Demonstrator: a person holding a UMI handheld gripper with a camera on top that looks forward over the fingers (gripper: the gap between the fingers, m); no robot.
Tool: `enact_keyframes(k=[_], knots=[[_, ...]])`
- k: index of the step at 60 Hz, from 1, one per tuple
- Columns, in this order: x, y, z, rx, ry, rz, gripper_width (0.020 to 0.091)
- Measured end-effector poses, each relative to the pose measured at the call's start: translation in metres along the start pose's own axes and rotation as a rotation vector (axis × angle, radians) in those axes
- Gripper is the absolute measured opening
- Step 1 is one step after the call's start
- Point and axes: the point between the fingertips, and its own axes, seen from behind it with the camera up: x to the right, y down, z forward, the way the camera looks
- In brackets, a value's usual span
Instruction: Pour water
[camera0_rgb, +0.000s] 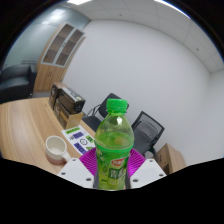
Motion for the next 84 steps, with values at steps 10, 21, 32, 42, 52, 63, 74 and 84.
enact_keyframes(k=[10, 21, 32, 42, 52, 63, 74, 84], knots=[[0.007, 0.036, 0.011, 0.067, -0.023, 0.395, 0.0358], [-0.006, 0.076, 0.029, 0.072, -0.03, 0.493, 0.0359], [-0.019, 0.088, 0.044, 0.097, -0.016, 0.468, 0.0362], [-0.015, 0.093, 0.035, 0.099, 0.007, 0.481, 0.042], [-0.017, 0.103, 0.031, 0.043, 0.012, 0.531, 0.0583], [-0.021, 0.126, -0.012, -0.075, 0.045, 0.574, 0.075], [-0.054, 0.126, -0.102, -0.223, 0.066, 0.641, 0.0776], [-0.062, 0.089, -0.18, -0.254, 0.114, 0.629, 0.0778]])
